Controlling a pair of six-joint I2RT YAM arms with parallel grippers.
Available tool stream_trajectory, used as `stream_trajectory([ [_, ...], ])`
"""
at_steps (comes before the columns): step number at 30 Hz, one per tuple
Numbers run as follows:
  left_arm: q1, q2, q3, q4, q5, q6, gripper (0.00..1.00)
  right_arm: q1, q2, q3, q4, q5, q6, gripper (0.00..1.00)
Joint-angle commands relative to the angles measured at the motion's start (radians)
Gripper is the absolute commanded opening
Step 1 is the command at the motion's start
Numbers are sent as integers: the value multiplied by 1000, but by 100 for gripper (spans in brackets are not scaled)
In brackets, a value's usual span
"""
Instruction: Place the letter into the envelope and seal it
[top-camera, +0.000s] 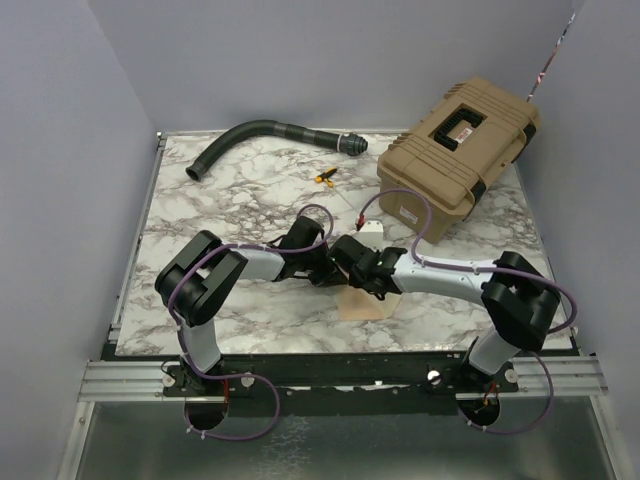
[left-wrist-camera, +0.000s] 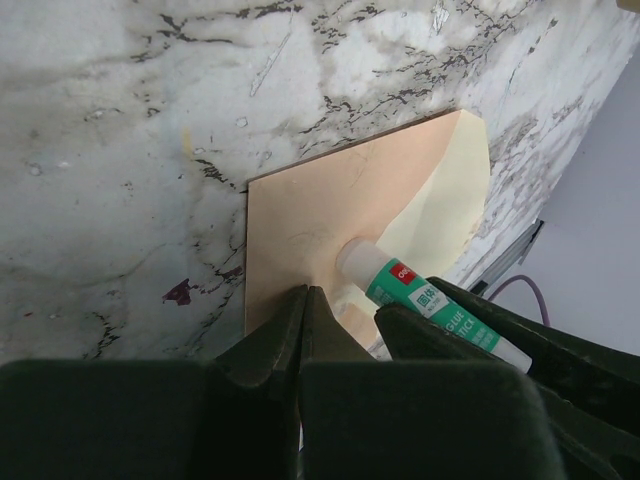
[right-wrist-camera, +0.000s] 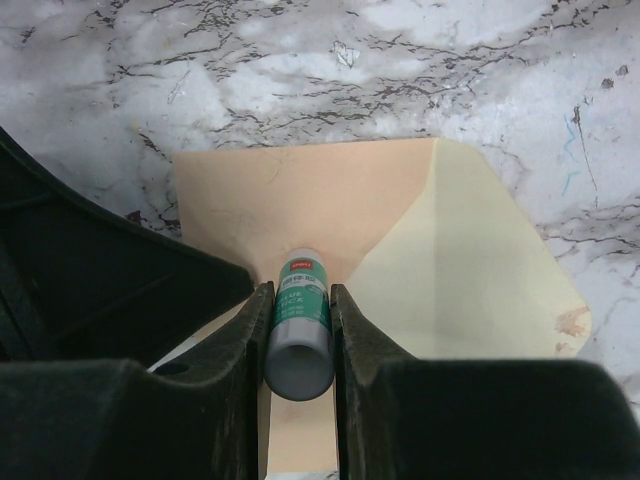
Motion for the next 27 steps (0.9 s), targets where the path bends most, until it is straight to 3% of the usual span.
stream_trajectory([
  [1,5,78,-63,-194,-156,71,0,-7,50,11,-40,2,-38,0],
  [11,5,17,-23,-195,-164,127,0,-15,-267,-72,40,-87,-118,0],
  [16,5,-25,17,-190,-169,161,0,-110,-403,-135,48,-183,-100,0],
  [23,4,-139,61,-156,-137,203,26,-268,-498,-212,119,-327,-79,0],
  [27,5,-208,44,-122,-154,207,33,-336,-525,-276,218,-364,-4,0],
])
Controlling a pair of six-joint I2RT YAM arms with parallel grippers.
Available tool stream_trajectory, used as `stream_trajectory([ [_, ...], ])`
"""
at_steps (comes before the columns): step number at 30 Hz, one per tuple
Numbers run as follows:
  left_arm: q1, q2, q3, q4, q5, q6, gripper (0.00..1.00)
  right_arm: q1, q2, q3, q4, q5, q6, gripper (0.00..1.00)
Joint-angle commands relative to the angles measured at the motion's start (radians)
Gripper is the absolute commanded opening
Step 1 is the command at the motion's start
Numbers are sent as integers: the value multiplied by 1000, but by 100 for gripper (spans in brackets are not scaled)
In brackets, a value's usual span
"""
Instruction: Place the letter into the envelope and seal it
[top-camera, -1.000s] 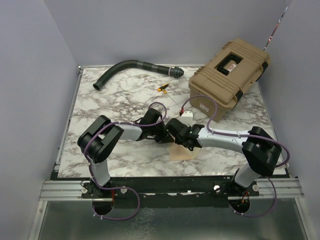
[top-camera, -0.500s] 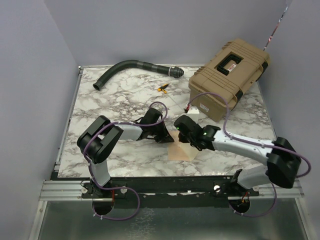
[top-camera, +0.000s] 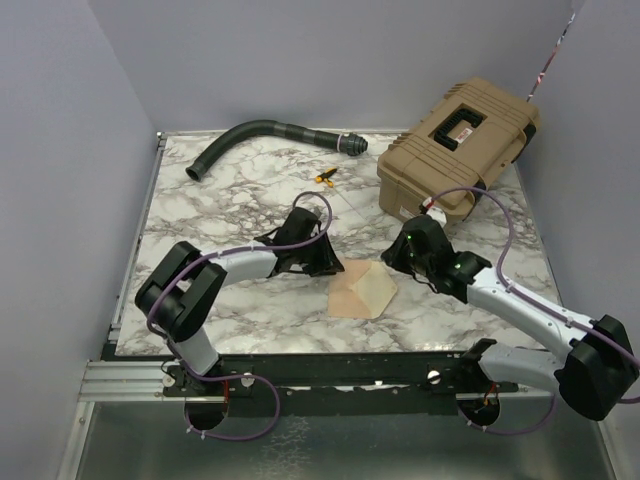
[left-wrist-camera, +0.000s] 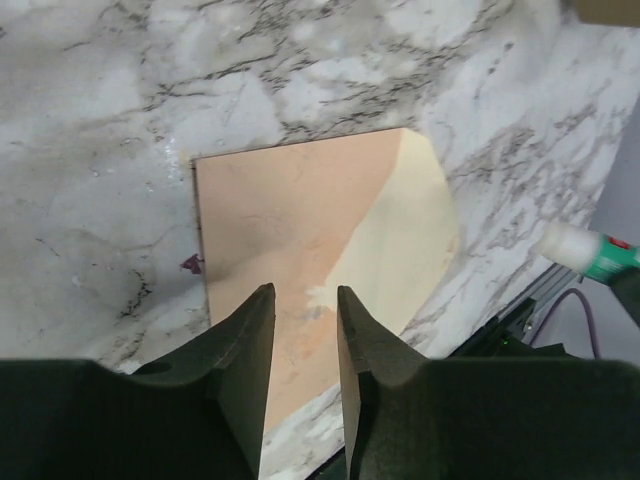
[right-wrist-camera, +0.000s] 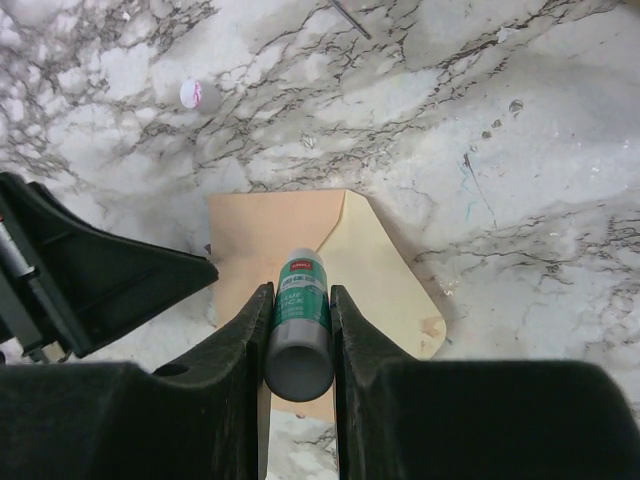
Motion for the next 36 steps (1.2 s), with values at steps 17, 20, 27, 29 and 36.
stream_trajectory([
  [17,28,-281,-142,5,-121,40,39,-114,-49,-435,734,-64,506,3],
  [20,36,-293,-153,2,-117,43,39,-121,-44,-473,740,-67,567,5],
  [27,46,-284,-163,1,-95,43,39,-208,70,-505,867,-138,616,6],
  [29,47,-281,-164,1,-93,43,39,-242,137,-485,910,-178,608,6],
  [36,53,-276,-162,1,-80,45,39,-292,342,-412,1068,-291,600,8],
])
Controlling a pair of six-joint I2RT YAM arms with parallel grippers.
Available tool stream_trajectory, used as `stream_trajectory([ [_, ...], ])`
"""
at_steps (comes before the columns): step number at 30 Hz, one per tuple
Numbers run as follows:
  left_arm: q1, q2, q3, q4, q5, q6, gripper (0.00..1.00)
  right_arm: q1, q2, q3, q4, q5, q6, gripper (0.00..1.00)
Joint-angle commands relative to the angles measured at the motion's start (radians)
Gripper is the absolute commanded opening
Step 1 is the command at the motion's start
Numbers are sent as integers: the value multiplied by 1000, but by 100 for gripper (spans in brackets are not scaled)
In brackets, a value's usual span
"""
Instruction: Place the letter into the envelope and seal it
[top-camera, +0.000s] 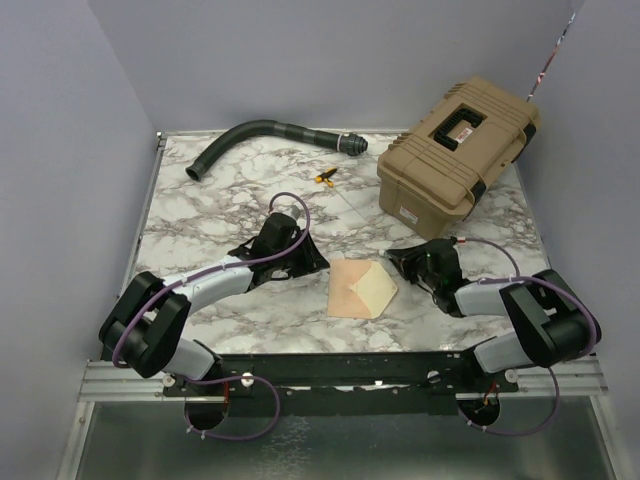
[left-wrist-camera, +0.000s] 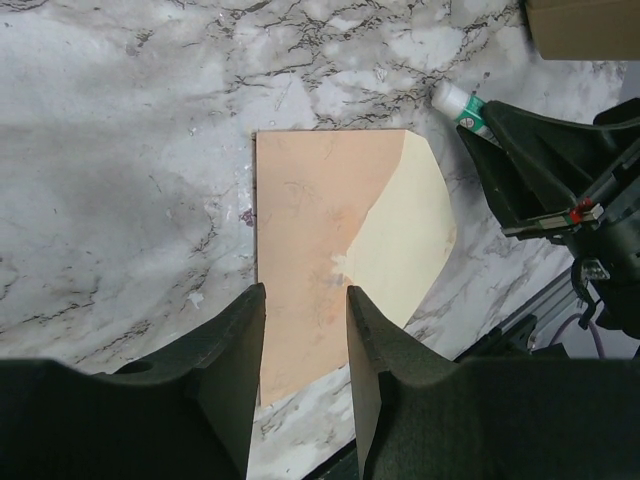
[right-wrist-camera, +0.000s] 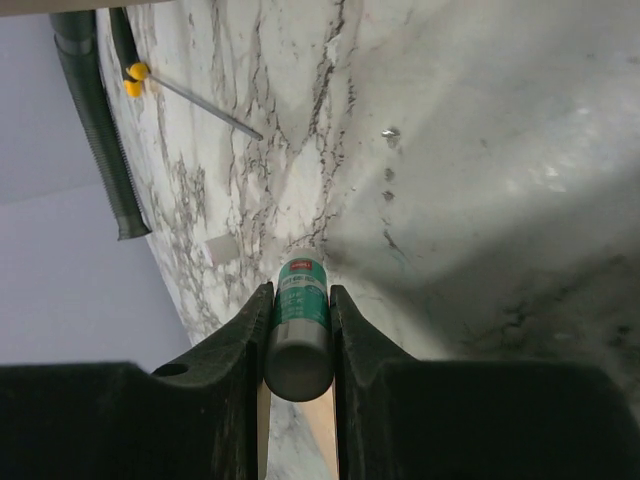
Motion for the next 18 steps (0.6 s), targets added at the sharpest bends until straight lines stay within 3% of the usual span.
stream_trajectory([
  [1,7,0,-7,2,14,15,39,-13,77,64,141,-97,-4,10],
  [11,8,29,11,4,23,20,39,-23,175,83,180,-146,15,22],
  [14,9,40,15,10,34,25,31,-26,202,90,197,-170,-6,22],
  [18,9,47,16,14,45,28,30,-28,201,82,185,-161,-19,26],
])
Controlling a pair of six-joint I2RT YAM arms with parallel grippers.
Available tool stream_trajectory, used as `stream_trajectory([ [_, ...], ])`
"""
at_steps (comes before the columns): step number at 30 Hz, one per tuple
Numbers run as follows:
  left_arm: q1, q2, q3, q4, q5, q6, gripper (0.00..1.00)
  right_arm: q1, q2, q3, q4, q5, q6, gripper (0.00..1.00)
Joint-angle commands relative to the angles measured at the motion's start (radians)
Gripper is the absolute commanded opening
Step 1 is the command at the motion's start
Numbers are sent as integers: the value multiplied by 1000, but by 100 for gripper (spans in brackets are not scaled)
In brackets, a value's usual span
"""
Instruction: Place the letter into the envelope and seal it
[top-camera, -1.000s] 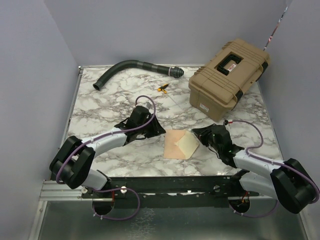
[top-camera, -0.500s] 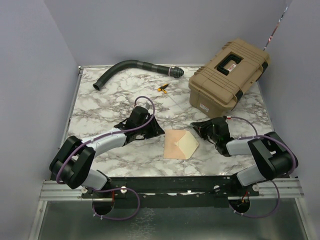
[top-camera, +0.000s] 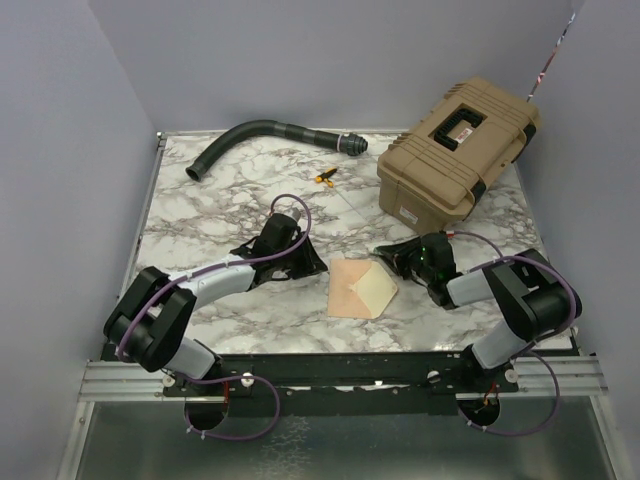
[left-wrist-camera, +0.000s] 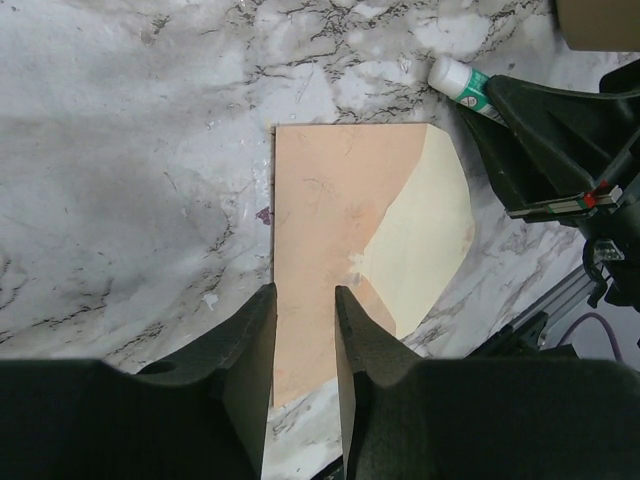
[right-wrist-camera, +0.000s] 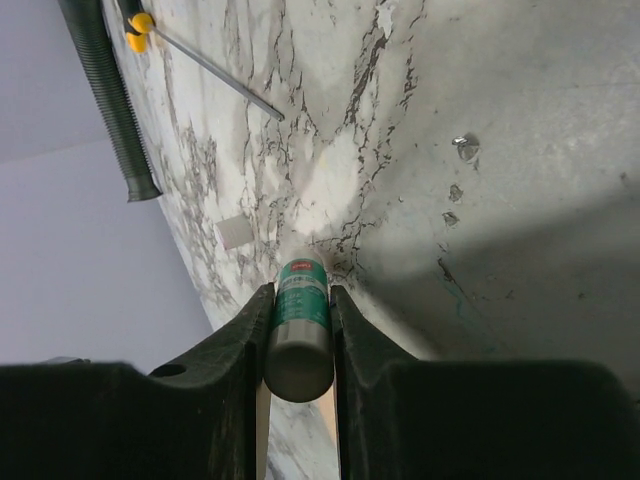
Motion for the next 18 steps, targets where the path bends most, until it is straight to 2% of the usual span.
stream_trajectory([
  [1,4,16,17,14,32,20,30,-8,-3,10,15,-18,-24,30],
  [4,4,19,17,17,37,20,30,-8,-44,19,-95,9,-32,49],
  [7,3,19,18,22,47,21,26,-8,-93,24,-184,35,-48,56],
  [13,4,21,18,27,69,22,19,-9,-205,14,-359,43,-69,58],
  [18,3,30,17,38,95,19,15,-9,-371,19,-622,102,-110,58],
])
